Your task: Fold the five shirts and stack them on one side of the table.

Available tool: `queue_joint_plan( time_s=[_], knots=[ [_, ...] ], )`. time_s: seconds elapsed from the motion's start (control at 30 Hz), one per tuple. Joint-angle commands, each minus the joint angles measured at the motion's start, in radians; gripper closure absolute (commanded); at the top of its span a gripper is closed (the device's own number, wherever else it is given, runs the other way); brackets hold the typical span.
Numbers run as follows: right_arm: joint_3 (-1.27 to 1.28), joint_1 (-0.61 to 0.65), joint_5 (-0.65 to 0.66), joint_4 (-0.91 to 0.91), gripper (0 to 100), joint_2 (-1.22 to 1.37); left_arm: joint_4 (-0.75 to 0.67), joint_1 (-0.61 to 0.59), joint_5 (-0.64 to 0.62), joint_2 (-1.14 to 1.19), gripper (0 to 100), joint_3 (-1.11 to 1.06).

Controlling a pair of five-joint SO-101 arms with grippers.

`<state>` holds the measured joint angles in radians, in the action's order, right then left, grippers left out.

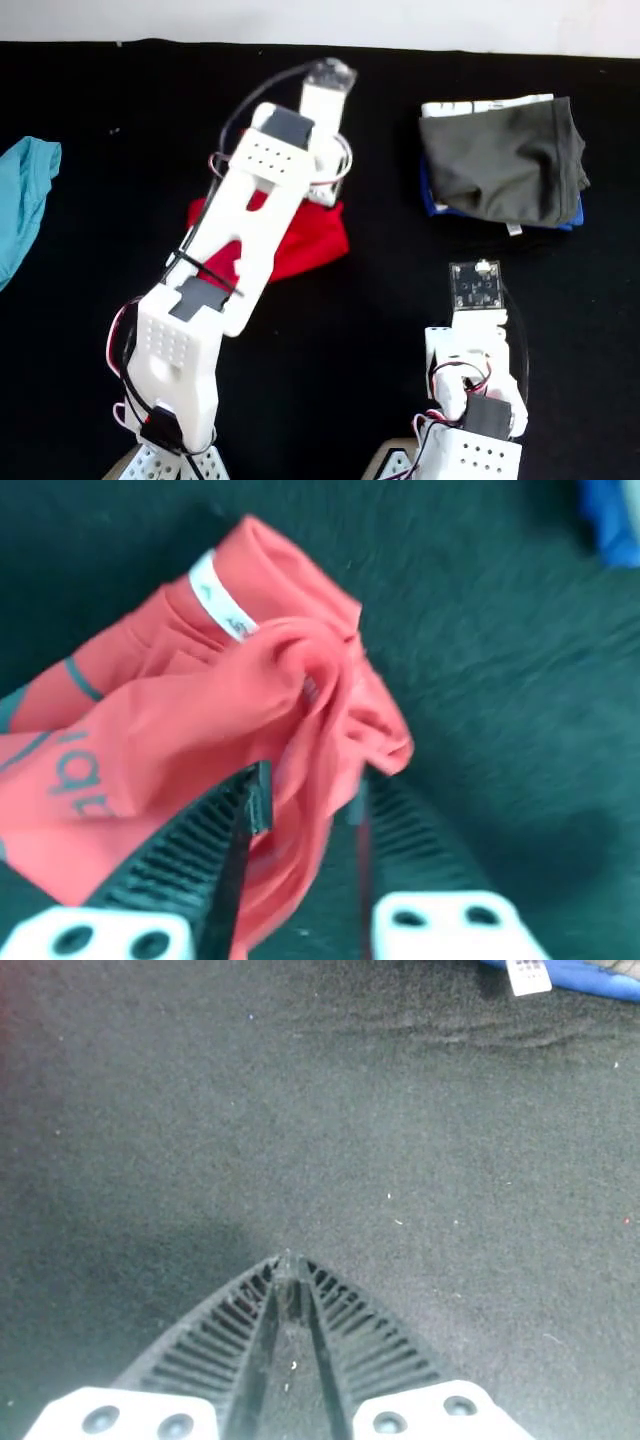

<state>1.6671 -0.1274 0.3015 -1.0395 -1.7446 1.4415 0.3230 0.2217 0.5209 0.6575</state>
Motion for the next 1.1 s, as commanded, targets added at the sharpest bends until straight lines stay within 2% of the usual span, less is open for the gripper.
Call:
queue_joint_plan(
  time_s=[0.0,0.13,0.27,0.33,0.4,0.57,0.67,0.97,1.07],
  knots=[
    [0.136,-0.007,0.009,-0.004,99.1,-0.005,0.121,-0.004,-0.038,-0.005,81,0.225],
    [0.136,-0.007,0.009,-0.004,99.1,-0.007,0.238,-0.084,-0.038,-0.001,82,0.363],
    [0.136,-0.007,0.009,-0.004,99.1,-0.007,0.255,-0.179,-0.037,0.039,100,0.278],
    [0.136,-0.007,0.009,-0.004,99.1,-0.007,0.258,-0.196,-0.035,0.081,97,0.231],
    [0.136,-0.007,0.009,-0.004,99.1,-0.007,0.256,-0.189,-0.017,0.127,99,0.202],
    [0.136,-0.007,0.009,-0.004,99.1,-0.007,0.252,-0.120,-0.009,0.197,99,0.209],
    [0.136,-0.007,0.009,-0.004,99.1,-0.007,0.186,-0.099,-0.009,0.229,99,0.228],
    [0.136,-0.007,0.009,-0.004,99.1,-0.007,-0.132,-0.128,-0.015,0.334,99,0.231],
    [0.136,-0.007,0.009,-0.004,99.1,-0.007,-0.172,-0.130,-0.017,0.332,99,0.280]
  ],
)
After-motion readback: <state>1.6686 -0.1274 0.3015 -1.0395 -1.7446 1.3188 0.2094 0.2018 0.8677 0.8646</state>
